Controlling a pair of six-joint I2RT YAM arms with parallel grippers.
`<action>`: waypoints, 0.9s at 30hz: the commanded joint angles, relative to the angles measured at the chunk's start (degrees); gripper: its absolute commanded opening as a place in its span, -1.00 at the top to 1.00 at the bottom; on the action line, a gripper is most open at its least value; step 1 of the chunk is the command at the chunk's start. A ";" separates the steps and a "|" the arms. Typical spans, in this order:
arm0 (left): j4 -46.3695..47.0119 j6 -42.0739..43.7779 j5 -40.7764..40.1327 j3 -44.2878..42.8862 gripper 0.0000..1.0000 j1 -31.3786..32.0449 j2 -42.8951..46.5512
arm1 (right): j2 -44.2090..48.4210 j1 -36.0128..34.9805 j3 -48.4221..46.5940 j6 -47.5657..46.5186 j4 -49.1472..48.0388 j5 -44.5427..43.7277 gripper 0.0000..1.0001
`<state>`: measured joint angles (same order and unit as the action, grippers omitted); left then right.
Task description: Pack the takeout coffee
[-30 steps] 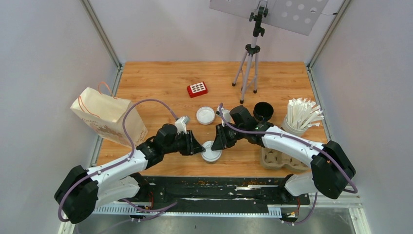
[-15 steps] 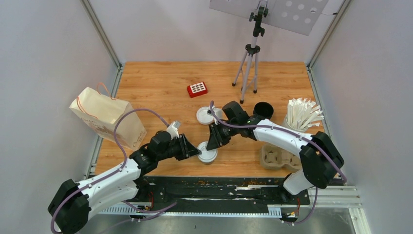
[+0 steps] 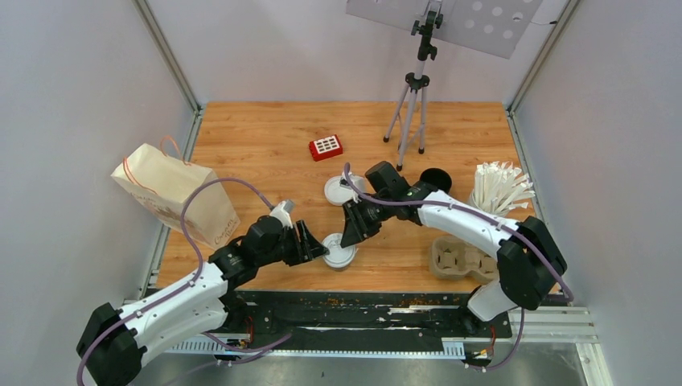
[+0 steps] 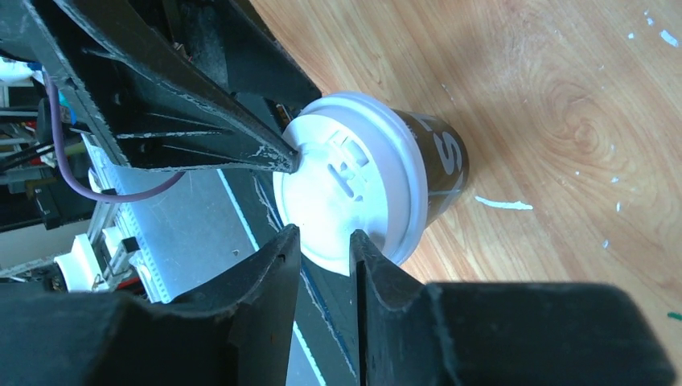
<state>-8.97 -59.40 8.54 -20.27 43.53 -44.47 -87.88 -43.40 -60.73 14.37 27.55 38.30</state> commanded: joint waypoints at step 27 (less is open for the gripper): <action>-15.19 31.52 2.15 -27.65 -0.14 0.24 -23.72 | 23.02 -6.25 19.87 49.02 -12.63 -22.44 -0.16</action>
<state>-23.33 -32.05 8.75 -46.11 43.53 -66.89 -65.10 -47.88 -40.01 58.54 20.18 18.83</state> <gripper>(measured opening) 0.589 0.579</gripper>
